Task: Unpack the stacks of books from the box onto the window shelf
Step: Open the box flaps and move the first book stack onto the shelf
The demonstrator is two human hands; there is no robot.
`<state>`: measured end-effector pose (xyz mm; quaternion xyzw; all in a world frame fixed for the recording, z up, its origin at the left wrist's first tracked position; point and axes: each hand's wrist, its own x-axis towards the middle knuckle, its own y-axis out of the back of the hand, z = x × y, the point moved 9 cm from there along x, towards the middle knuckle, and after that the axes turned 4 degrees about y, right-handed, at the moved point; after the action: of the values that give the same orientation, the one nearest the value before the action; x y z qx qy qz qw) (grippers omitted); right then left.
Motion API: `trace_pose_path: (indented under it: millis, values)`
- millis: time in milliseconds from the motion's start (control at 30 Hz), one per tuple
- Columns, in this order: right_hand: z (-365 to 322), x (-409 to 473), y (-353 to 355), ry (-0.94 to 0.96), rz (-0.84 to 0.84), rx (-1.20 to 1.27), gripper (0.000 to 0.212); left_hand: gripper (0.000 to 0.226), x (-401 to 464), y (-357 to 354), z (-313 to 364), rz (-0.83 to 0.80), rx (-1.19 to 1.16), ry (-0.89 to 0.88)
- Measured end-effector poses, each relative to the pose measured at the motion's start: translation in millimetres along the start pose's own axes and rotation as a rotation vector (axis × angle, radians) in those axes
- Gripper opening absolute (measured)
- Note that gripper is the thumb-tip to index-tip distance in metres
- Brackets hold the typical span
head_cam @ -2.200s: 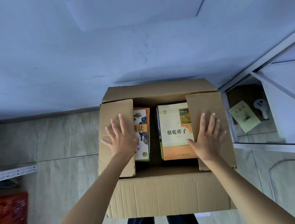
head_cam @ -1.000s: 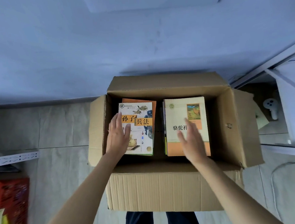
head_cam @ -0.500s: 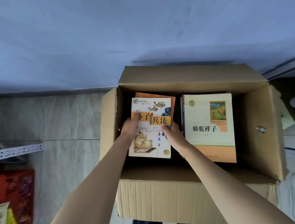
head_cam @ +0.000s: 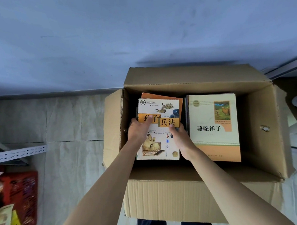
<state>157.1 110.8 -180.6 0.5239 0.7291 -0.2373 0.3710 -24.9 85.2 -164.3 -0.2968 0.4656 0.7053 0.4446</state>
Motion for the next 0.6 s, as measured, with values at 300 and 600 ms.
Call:
trace_pose_path:
  millis: [300, 600]
  values:
    - [-30.9, -31.6, 10.5, 0.102, -0.039, -0.037, 0.037, 0.087, -27.8, -3.5, 4.9, -0.304, -0.344, 0.029]
    - [-148.6, -133.5, 14.8, 0.415, -0.22, -0.231, 0.032, 0.05, -140.0, 43.0, 59.5, -0.387, -0.583, -0.164]
